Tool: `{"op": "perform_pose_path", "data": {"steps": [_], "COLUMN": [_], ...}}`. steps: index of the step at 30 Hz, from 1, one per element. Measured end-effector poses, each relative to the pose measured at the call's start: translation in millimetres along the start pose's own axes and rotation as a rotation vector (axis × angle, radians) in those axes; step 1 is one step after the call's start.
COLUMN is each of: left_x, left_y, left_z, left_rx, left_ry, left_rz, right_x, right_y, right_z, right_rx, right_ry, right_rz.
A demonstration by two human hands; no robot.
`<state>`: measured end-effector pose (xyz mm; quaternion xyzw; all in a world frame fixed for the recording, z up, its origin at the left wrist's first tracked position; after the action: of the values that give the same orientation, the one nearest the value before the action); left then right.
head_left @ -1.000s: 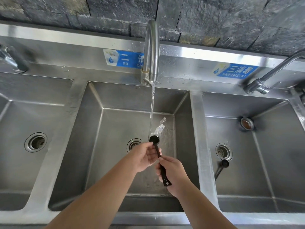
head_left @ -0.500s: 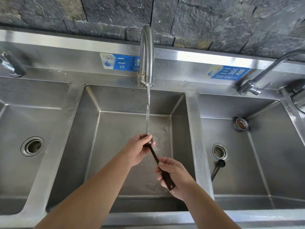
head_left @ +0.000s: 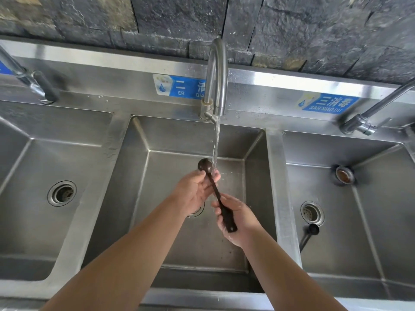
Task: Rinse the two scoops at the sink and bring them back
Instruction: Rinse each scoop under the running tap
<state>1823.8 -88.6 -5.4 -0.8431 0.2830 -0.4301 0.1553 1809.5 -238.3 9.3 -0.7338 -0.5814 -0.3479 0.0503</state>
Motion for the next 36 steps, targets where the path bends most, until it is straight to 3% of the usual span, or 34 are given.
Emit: {"op": "perform_pose_path", "data": {"steps": [5, 25, 30, 36], "left_x": [14, 40, 34, 13], "left_y": [-13, -89, -69, -23], "left_z": [4, 35, 25, 5], "left_rx": [0.042, 0.260, 0.210, 0.076], "left_ry": [0.055, 0.022, -0.002, 0.024], "left_rz": [0.168, 0.237, 0.198, 0.336], "right_x": [22, 96, 78, 31], "right_y": [23, 69, 52, 21], "right_z": [22, 56, 49, 23], "right_rx": [-0.029, -0.110, -0.045, -0.004], "right_ry": [0.079, 0.294, 0.305, 0.172], "right_rz": [0.037, 0.082, 0.186, 0.204]}}
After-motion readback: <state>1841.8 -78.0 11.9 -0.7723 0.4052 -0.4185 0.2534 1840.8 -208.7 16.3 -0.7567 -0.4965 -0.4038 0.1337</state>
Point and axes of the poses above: each hand's wrist, its own z-axis towards the middle knuckle, its own x-axis out of the palm, y = z × x, the point moved 1 cm from there along z, towards the middle knuckle, and after that the axes turned 1 degree about z, right-handed, at the moved point
